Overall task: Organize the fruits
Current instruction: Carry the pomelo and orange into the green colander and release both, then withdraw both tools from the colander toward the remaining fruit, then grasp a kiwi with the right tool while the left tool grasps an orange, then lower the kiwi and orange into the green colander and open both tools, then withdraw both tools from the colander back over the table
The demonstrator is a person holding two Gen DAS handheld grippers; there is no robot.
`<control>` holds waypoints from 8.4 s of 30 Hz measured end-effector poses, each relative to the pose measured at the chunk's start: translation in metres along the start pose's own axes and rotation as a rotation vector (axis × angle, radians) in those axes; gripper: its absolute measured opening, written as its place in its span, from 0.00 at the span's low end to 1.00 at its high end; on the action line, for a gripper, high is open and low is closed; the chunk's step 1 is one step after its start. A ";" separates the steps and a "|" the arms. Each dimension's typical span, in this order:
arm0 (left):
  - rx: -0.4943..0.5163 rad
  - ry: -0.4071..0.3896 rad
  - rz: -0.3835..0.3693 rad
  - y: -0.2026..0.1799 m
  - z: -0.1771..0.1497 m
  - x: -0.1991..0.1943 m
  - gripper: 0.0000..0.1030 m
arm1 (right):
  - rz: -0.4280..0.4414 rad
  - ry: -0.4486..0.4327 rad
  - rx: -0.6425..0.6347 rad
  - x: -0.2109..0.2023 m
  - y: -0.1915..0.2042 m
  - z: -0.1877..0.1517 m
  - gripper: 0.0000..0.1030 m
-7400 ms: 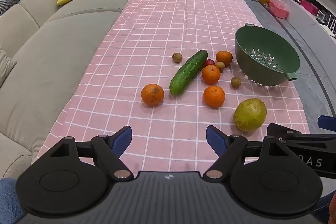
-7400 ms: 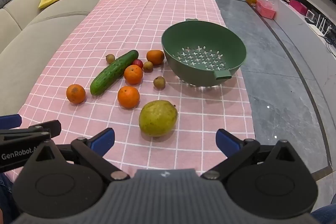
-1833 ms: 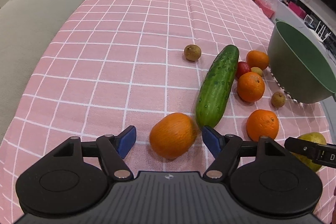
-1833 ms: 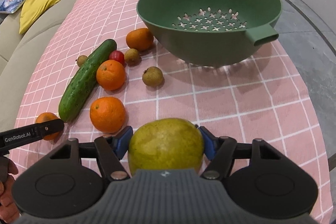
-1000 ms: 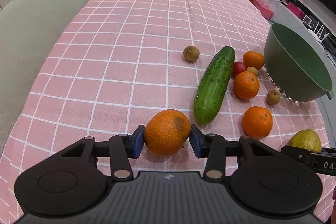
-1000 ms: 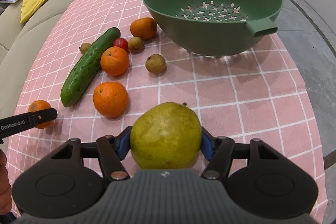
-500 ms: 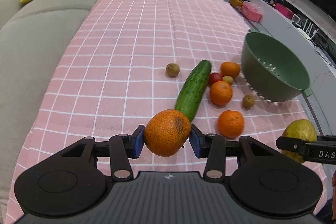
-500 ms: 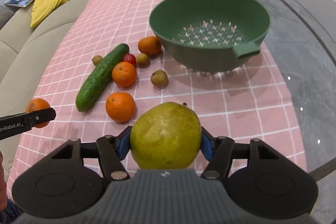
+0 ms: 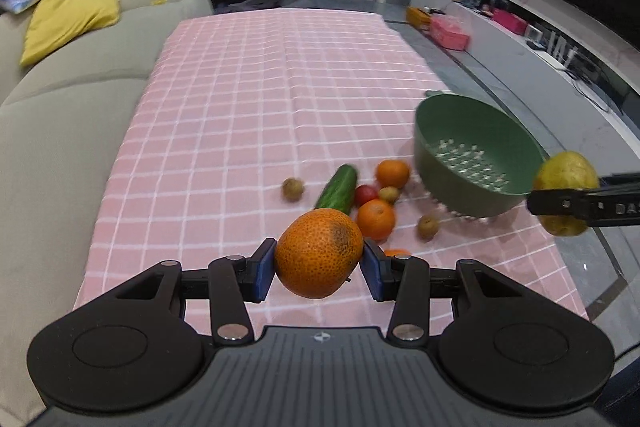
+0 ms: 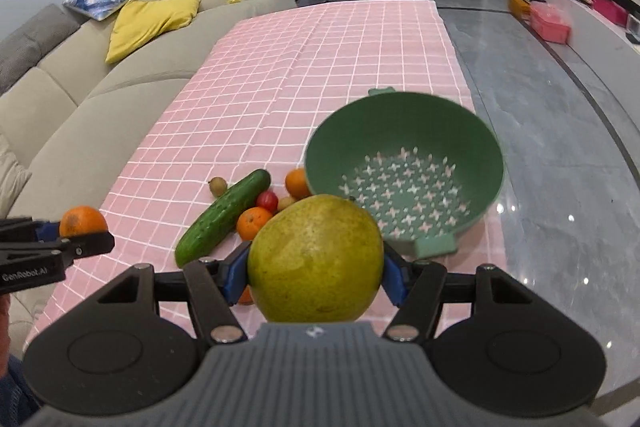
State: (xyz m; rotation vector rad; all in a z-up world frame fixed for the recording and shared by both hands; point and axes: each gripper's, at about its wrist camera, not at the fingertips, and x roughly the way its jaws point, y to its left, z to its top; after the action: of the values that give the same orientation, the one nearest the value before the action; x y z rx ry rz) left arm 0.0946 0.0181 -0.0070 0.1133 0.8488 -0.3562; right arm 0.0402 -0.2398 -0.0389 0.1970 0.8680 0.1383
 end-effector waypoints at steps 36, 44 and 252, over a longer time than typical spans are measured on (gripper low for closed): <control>0.966 0.275 -0.414 -0.181 0.090 0.199 0.49 | 0.068 0.241 -0.521 0.132 -0.086 0.090 0.60; 0.989 0.437 -0.440 -0.185 0.082 0.239 0.49 | 0.094 0.378 -0.589 0.160 -0.083 0.079 0.60; 0.325 0.020 -0.127 -0.126 0.081 0.133 0.73 | -0.011 0.004 -0.106 0.082 -0.097 0.112 0.31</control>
State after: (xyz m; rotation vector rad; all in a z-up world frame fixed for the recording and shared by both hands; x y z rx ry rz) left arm 0.1886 -0.1538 -0.0485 0.3664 0.8143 -0.6123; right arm 0.1828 -0.3310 -0.0517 0.0929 0.8631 0.1738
